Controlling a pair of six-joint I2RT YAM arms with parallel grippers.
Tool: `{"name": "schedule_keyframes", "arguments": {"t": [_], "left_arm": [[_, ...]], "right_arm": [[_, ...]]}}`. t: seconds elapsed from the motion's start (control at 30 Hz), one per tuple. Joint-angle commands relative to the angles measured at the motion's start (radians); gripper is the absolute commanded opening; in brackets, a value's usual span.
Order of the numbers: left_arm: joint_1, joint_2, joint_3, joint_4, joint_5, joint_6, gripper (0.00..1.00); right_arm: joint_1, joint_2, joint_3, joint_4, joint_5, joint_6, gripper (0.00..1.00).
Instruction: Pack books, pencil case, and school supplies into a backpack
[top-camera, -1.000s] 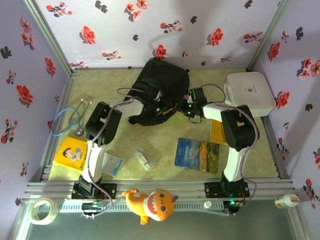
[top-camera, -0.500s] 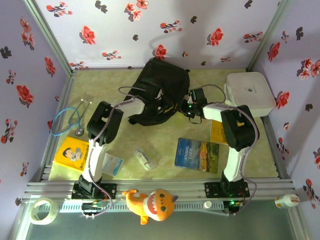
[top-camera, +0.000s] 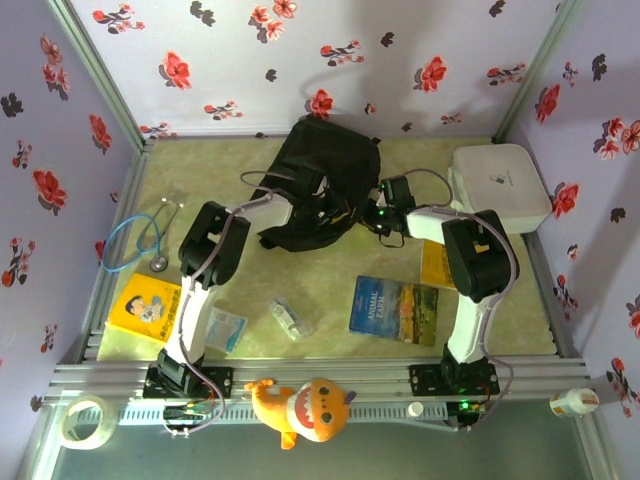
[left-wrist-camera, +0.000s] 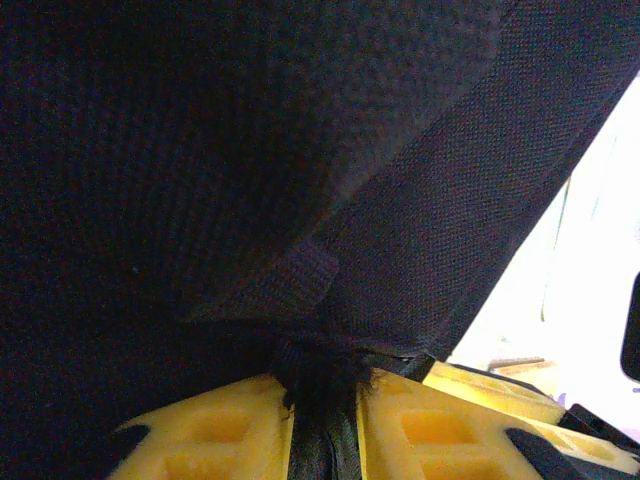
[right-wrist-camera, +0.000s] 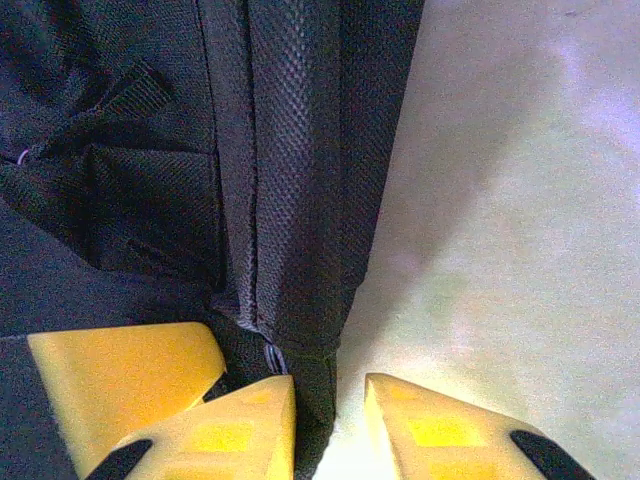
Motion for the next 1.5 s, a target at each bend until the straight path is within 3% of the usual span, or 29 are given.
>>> {"name": "schedule_keyframes", "arguments": {"t": [0.0,0.33,0.93,1.37,1.47], "left_arm": [[-0.007,0.032,0.036,-0.002,-0.032,0.005,0.22],[-0.007,-0.009,0.028,0.001,-0.031,0.015,0.0],[-0.005,-0.201,-0.158,0.012,-0.031,0.102,0.0],[-0.006,-0.222,-0.188,0.032,-0.023,0.165,0.0],[-0.004,-0.208,-0.189,0.082,0.006,0.16,0.04]], "right_arm": [[0.005,0.003,-0.032,-0.067,-0.008,0.009,0.23],[0.005,-0.003,-0.044,-0.055,-0.007,0.013,0.21],[0.004,-0.042,-0.091,0.12,-0.043,0.126,0.24],[0.002,-0.039,-0.095,0.166,-0.045,0.166,0.24],[0.003,-0.035,-0.096,0.164,-0.048,0.167,0.24]]}}
